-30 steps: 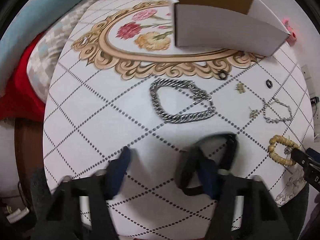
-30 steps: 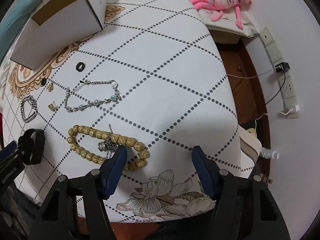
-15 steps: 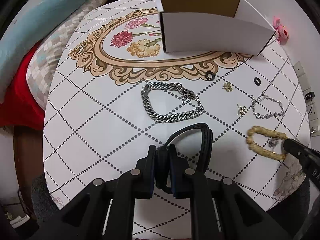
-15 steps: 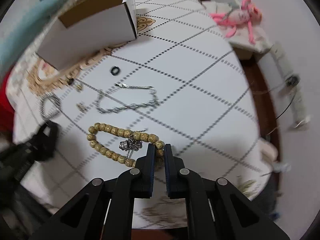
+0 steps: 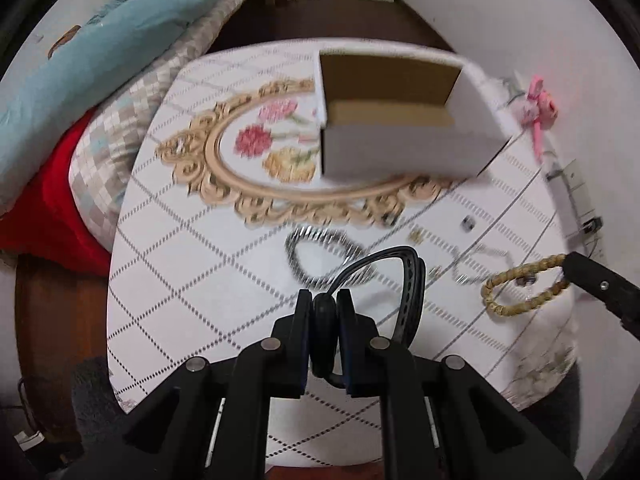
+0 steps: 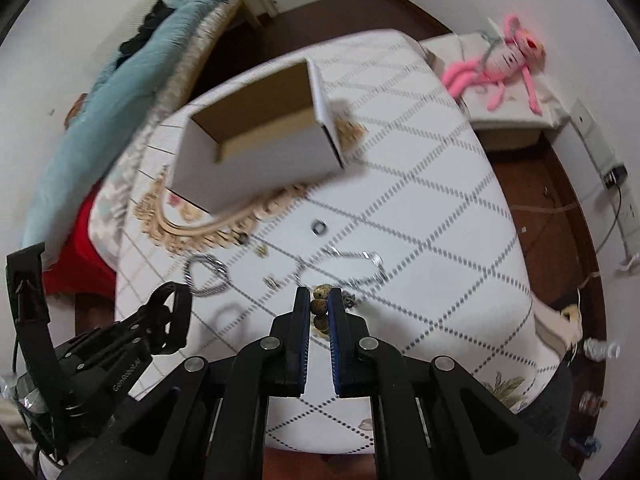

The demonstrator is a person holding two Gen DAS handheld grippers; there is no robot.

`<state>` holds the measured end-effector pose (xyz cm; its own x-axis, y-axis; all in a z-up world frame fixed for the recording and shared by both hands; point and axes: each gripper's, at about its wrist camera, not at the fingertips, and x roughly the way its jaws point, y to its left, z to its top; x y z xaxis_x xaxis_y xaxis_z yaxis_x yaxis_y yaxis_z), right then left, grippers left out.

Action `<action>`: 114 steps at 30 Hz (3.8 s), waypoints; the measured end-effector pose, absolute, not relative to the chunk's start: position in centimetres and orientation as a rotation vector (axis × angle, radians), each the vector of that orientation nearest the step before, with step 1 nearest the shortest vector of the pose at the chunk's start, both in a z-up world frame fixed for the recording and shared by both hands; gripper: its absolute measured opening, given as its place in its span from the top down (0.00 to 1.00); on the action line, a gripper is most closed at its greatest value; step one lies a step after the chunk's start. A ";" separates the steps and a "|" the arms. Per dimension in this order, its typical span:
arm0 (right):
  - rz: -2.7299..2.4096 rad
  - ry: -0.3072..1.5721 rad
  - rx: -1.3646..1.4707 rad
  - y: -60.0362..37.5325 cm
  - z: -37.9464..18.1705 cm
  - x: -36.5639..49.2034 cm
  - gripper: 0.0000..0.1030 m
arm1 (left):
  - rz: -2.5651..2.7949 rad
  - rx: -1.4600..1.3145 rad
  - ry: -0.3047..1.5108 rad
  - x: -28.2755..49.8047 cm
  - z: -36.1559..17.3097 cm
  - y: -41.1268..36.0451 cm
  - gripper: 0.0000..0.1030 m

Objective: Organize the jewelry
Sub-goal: 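Carry both items into the white box and open both tools, then withdraw both tools from the box and move back over the table, then grasp the thick silver chain with the left tool while the right tool grasps the thin silver chain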

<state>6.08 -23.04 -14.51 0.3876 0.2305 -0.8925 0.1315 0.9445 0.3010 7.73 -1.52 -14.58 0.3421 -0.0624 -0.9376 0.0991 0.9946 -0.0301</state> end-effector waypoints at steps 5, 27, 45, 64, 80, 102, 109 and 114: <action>0.116 1.110 0.313 -22.8 -10.4 8.5 0.91 | -0.141 0.002 1.160 11.0 -11.5 -1.9 0.91; 0.187 1.158 0.308 -21.4 -11.0 26.0 0.91 | -0.187 -0.094 1.257 27.1 -14.0 -2.5 0.90; 0.012 1.218 0.060 -22.2 -13.3 25.9 0.11 | -0.024 0.013 1.117 25.7 -11.9 -1.2 0.00; -0.058 1.168 -0.075 -21.2 -14.7 21.3 0.05 | 0.030 0.031 1.100 20.2 -14.0 -1.3 0.00; -0.099 0.959 -0.046 -21.4 -6.4 13.8 0.05 | 0.009 0.006 0.948 13.6 -6.3 -0.7 0.00; -0.094 1.057 0.057 -22.5 -7.4 9.1 0.05 | 0.034 -0.017 1.026 10.4 -9.2 0.6 0.00; -0.139 1.229 0.192 -25.6 -16.7 8.8 0.07 | 0.074 -0.013 1.195 10.4 -17.4 2.2 0.01; -0.159 1.294 0.265 -27.0 -20.9 8.0 0.16 | 0.057 -0.069 1.276 11.1 -21.3 3.3 0.02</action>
